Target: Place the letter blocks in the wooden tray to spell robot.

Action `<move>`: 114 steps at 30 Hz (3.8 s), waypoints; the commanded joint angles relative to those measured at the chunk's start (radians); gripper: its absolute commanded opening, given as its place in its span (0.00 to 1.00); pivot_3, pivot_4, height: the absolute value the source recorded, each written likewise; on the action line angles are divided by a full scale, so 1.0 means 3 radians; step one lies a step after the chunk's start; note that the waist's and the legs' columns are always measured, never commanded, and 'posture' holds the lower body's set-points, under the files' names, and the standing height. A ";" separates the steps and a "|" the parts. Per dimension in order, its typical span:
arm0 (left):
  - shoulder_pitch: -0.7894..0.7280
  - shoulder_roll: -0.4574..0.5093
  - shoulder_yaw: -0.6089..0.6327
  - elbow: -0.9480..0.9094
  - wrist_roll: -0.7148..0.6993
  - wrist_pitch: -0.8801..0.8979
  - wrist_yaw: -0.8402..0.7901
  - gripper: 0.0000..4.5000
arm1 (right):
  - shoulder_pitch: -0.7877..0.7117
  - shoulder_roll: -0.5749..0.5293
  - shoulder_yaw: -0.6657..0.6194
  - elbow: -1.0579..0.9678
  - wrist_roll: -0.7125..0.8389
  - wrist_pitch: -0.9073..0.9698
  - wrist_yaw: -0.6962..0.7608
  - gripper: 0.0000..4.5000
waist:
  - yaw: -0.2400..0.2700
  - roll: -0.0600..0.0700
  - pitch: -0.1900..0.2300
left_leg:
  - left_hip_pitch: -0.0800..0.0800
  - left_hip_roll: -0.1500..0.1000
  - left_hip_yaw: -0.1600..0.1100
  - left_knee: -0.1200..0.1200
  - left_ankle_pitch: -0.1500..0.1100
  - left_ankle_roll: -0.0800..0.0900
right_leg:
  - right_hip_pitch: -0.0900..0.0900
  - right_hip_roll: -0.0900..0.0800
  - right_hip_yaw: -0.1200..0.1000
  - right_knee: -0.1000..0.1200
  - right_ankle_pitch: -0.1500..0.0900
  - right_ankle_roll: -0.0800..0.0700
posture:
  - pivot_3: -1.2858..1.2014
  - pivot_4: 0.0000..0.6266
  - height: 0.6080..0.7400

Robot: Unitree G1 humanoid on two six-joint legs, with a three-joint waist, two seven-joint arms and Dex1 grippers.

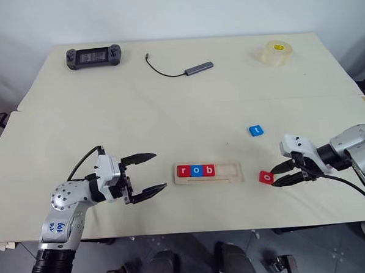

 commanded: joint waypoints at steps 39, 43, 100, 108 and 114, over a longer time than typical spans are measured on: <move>0.0021 -0.0075 0.0021 -0.0012 -0.0010 -0.0081 0.0000 1.00 | 0.0713 -0.0024 -0.0760 -0.1092 0.0761 0.0892 -0.0820 0.99 | 0.0077 0.0001 0.0000 | -0.0001 -0.0002 0.0001 0.0000 0.0000 0.0000 | -0.0002 -0.0001 0.0002 -0.0001 0.0000 0.0000 | 0.52 0.24 1.00; 0.0022 -0.0071 0.0023 -0.0014 -0.0016 -0.0078 -0.0004 1.00 | 0.0575 -0.0010 -0.0644 -0.0864 0.0574 0.0376 -0.0683 0.99 | 0.0070 0.0001 0.0000 | -0.0001 -0.0002 0.0002 0.0000 0.0000 0.0001 | -0.0002 0.0001 0.0002 0.0000 0.0000 0.0000 | 0.52 0.24 1.00; 0.0163 0.0054 0.0024 -0.0240 -0.0113 0.0052 -0.0107 1.00 | -0.0359 0.0891 0.0181 -0.0937 -0.0021 0.0321 -0.0841 0.56 | 0.0058 0.0002 0.0001 | -0.0004 0.0000 -0.0001 -0.0002 -0.0001 -0.0001 | -0.0005 0.0004 -0.0001 0.0005 0.0000 0.0000 | 0.52 0.24 1.00; 0.0154 0.0055 0.0018 -0.0228 -0.0106 0.0043 -0.0087 1.00 | -0.0320 0.0722 0.0010 -0.1007 0.0121 0.0334 -0.0721 1.00 | 0.0064 0.0002 0.0001 | -0.0004 -0.0001 -0.0001 -0.0003 -0.0001 -0.0001 | -0.0005 0.0003 -0.0001 0.0005 0.0000 0.0000 | 0.52 0.24 1.00; 0.0133 0.0031 -0.0016 -0.0211 -0.0097 0.0035 -0.0081 1.00 | -0.0289 0.0739 -0.0098 -0.0966 0.0160 0.0293 -0.0780 0.96 | 0.0059 0.0002 0.0001 | -0.0004 0.0000 0.0000 -0.0003 -0.0001 -0.0001 | -0.0005 0.0004 -0.0001 0.0005 0.0000 0.0000 | 0.52 0.24 1.00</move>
